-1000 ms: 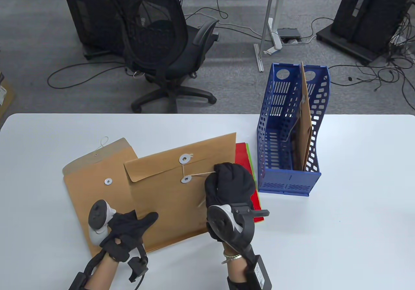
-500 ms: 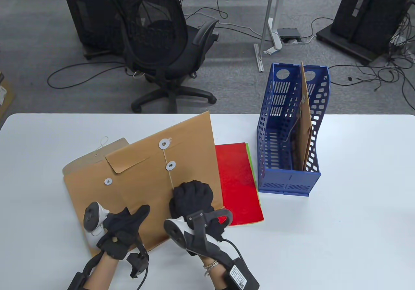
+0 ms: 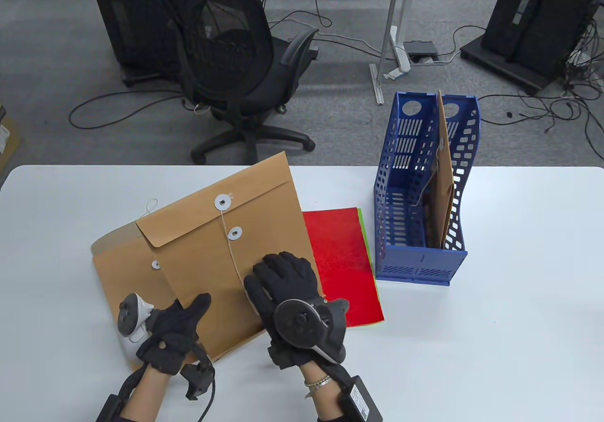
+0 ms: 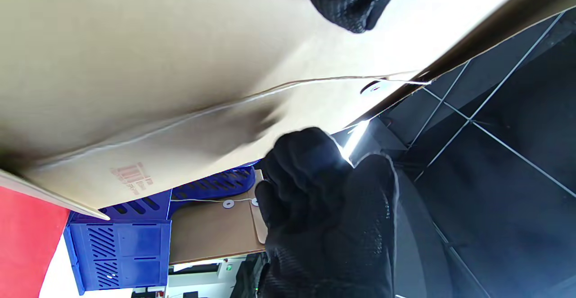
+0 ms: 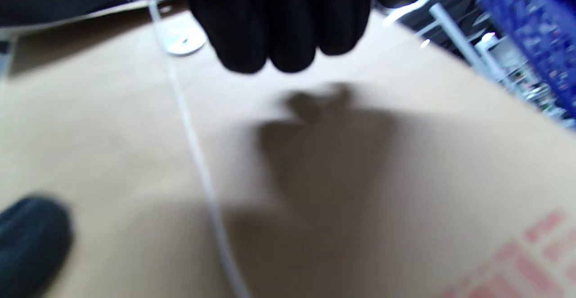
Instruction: Pull cardstock from document pouches and stack
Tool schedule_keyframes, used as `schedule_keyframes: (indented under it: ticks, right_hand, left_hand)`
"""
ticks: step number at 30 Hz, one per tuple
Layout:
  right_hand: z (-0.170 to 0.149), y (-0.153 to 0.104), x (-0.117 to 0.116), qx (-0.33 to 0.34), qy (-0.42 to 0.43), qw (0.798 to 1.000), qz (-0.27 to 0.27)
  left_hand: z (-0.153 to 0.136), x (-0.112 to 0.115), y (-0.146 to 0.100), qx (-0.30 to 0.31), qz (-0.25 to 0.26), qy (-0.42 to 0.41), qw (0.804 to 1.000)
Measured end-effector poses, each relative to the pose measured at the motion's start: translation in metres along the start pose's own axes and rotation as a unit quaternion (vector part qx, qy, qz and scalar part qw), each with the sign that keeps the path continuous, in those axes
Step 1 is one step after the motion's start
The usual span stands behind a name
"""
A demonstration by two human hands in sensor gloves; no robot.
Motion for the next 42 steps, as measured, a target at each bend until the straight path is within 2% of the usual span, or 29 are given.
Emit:
schedule_keyframes:
  ticks: [1,5,10,12,15,17,21,24,29,34,39,42]
  right_hand:
    - [-0.003,0.0,0.005,0.005,-0.027,1.0,-0.015]
    - [-0.001,0.004,0.008,0.037,-0.12,0.992,-0.005]
    - [-0.001,0.021,0.023,0.032,-0.106,0.994,0.002]
    - [0.001,0.03,0.036,0.049,-0.098,0.994,-0.017]
    - [0.012,0.044,0.068,0.085,-0.089,0.991,-0.052]
    - [0.018,0.05,0.083,0.098,-0.08,0.99,-0.054]
    - [0.032,0.061,0.097,0.111,-0.072,0.991,-0.019]
    - [0.044,0.067,0.105,0.134,-0.102,0.985,-0.026]
    - [0.059,0.077,0.106,0.148,-0.16,0.976,-0.012]
    - [0.065,0.084,0.101,0.163,-0.216,0.962,-0.031]
    - [0.065,0.083,0.091,0.168,-0.221,0.961,0.006]
    - [0.06,0.086,0.083,0.178,-0.171,0.966,0.075]
  left_hand:
    - [0.0,0.001,0.0,0.001,-0.006,0.001,1.0]
    - [0.003,0.01,0.003,0.0,-0.05,0.012,0.999]
    - [0.019,0.01,0.005,0.01,-0.052,0.073,0.996]
    - [0.025,0.008,0.006,0.016,-0.046,0.098,0.994]
    - [0.029,0.0,0.005,0.025,-0.02,0.083,0.996]
    - [0.028,-0.004,0.004,0.022,-0.021,0.089,0.996]
    - [0.027,-0.007,0.004,0.017,-0.02,0.109,0.994]
    - [0.027,-0.009,0.003,0.019,-0.019,0.128,0.991]
    - [0.031,-0.013,0.002,0.021,-0.012,0.165,0.986]
    - [0.037,-0.019,0.0,0.033,0.007,0.227,0.973]
    - [0.034,-0.026,-0.002,0.027,0.018,0.216,0.976]
    - [0.03,-0.031,-0.003,0.03,0.029,0.185,0.982]
Point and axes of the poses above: the tracker on the back of each hand, its own z axis roughly to the thumb side, its own y axis roughly from the wrist to the fingertips, x = y × z, the point moved 4 cm from there along y, roughly from the wrist to the fingertips, and after that the axes turned 8 degrees about x, right-handed, at the moved point
